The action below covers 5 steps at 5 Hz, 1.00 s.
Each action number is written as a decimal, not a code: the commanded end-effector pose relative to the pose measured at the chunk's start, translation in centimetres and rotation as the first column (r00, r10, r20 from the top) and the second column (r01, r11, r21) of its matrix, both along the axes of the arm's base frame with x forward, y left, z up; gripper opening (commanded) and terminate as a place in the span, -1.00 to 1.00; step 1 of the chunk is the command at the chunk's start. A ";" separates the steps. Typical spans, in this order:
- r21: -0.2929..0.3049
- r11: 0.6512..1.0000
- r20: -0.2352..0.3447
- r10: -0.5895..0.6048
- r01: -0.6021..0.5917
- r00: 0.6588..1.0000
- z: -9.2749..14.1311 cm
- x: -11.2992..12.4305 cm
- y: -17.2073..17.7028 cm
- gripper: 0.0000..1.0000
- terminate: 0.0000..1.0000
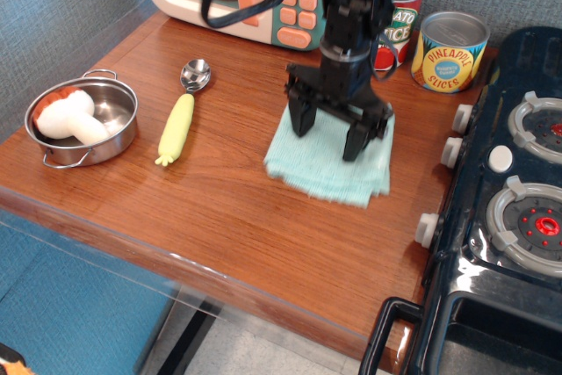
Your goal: Move the blue cloth toward the bottom edge of the table.
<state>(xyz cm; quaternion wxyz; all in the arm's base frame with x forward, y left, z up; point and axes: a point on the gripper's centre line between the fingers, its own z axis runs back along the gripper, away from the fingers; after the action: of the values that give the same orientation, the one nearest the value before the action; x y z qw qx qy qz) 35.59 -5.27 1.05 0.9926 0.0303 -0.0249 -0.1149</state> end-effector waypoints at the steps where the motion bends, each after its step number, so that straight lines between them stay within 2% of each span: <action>1: 0.008 0.984 0.036 -0.180 0.180 0.983 3.6 -4.3 -1.8 1.00 -1.00; 2: 0.019 0.981 0.038 -0.193 0.193 0.980 3.8 -5.3 -2.3 1.00 -1.00; 3: 0.018 0.986 0.042 -0.169 0.168 0.985 3.8 -5.3 -1.9 1.00 -1.00; 5: 0.021 0.992 0.168 -0.127 0.126 0.978 8.2 -5.2 -1.8 1.00 -1.00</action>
<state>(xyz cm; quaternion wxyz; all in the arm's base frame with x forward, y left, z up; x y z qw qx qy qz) 30.43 -7.30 7.72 0.9802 0.0442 -0.0874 -0.1722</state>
